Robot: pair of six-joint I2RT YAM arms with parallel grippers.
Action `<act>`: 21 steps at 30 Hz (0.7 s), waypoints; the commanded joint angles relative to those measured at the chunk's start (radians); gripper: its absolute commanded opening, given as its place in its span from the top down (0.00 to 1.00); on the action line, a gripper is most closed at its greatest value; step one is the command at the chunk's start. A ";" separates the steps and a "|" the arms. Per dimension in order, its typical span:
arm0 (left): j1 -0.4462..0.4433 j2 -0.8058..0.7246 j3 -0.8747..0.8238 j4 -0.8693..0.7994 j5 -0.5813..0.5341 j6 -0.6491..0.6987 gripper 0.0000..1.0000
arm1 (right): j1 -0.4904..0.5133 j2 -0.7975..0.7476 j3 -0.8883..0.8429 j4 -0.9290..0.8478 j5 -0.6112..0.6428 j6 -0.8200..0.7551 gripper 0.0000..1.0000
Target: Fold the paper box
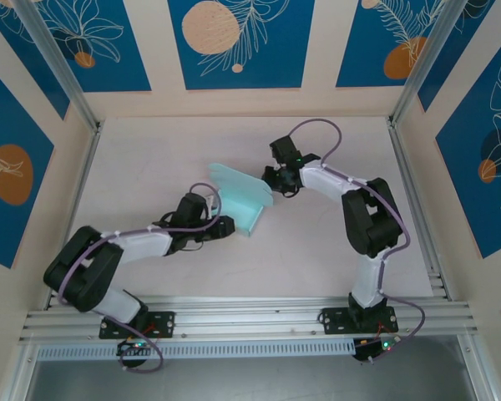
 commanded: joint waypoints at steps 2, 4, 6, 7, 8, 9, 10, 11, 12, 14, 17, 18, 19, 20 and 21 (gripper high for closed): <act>0.075 -0.172 0.089 -0.221 -0.130 0.239 0.49 | -0.025 -0.194 -0.086 -0.108 0.116 -0.072 0.71; 0.155 -0.217 0.133 -0.289 -0.108 0.364 0.42 | -0.022 -0.272 -0.128 -0.137 0.160 -0.075 0.71; 0.258 -0.231 0.182 -0.322 -0.020 0.507 0.38 | -0.017 -0.352 -0.173 -0.158 0.197 -0.068 0.71; 0.298 -0.228 0.201 -0.327 0.016 0.579 0.37 | -0.013 -0.383 -0.192 -0.164 0.204 -0.063 0.70; 0.332 -0.217 0.225 -0.334 0.047 0.663 0.36 | -0.010 -0.414 -0.211 -0.170 0.206 -0.057 0.68; 0.358 -0.198 0.252 -0.345 0.083 0.748 0.35 | -0.002 -0.441 -0.226 -0.180 0.208 -0.049 0.67; 0.371 -0.177 0.277 -0.355 0.118 0.826 0.34 | 0.006 -0.462 -0.236 -0.187 0.211 -0.043 0.66; 0.381 -0.151 0.301 -0.361 0.158 0.912 0.34 | 0.020 -0.482 -0.244 -0.196 0.218 -0.038 0.64; 0.388 -0.118 0.319 -0.356 0.191 0.971 0.34 | 0.039 -0.499 -0.249 -0.207 0.236 -0.034 0.63; 0.408 -0.054 0.361 -0.345 0.266 1.046 0.33 | 0.082 -0.520 -0.248 -0.233 0.268 -0.032 0.59; 0.453 0.061 0.456 -0.374 0.437 1.123 0.33 | 0.139 -0.543 -0.243 -0.261 0.285 -0.031 0.50; 0.457 0.100 0.495 -0.411 0.486 1.170 0.33 | 0.152 -0.550 -0.242 -0.265 0.276 -0.034 0.48; 0.458 0.134 0.527 -0.438 0.509 1.205 0.33 | 0.162 -0.555 -0.239 -0.270 0.265 -0.033 0.47; 0.459 0.168 0.566 -0.481 0.532 1.250 0.33 | 0.171 -0.558 -0.236 -0.273 0.249 -0.033 0.44; 0.458 0.202 0.608 -0.521 0.559 1.289 0.32 | 0.179 -0.564 -0.233 -0.275 0.235 -0.032 0.42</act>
